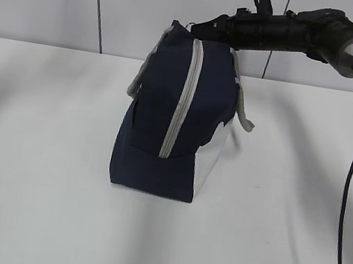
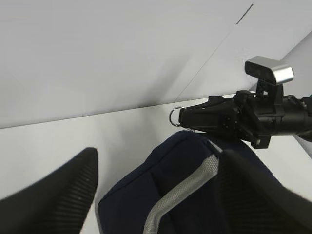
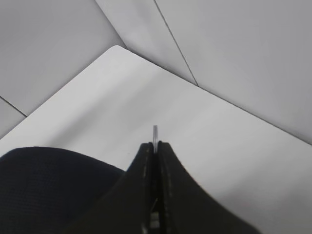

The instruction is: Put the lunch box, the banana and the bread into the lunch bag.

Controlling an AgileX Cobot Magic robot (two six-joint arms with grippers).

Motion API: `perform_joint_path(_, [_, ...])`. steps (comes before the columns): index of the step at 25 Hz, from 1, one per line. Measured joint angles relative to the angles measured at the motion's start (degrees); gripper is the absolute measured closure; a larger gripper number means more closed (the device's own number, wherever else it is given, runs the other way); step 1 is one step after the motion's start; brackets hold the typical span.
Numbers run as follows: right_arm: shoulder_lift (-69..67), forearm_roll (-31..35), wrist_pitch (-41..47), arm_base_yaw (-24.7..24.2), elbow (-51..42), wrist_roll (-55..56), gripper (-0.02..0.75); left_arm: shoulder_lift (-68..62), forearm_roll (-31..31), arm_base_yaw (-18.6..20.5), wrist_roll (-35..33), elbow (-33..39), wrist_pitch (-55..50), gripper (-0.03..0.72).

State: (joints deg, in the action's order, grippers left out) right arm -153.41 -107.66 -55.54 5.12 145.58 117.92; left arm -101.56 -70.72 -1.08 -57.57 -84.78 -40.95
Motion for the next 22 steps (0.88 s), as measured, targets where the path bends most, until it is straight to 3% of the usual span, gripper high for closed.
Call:
perform_joint_path(7, [0.00,0.00,-0.12,0.00,0.00,0.00,0.754,-4.31,1.84,-6.68,4.82,-7.01,0.19,0.176])
perform_joint_path(13, [0.00,0.00,-0.24,0.00,0.00,0.11,0.754,-13.29,18.28,-13.19,21.53,-17.27,-1.25,0.177])
perform_joint_path(17, [0.00,0.00,-0.37,0.00,0.00,0.11,0.754,-18.75,22.56,-13.96,29.40,-24.78,-5.44,0.179])
perform_joint_path(22, [0.00,0.00,-0.37,0.00,0.00,0.11,0.754,-23.17,24.47,-14.67,34.14,-30.77,-6.18,0.195])
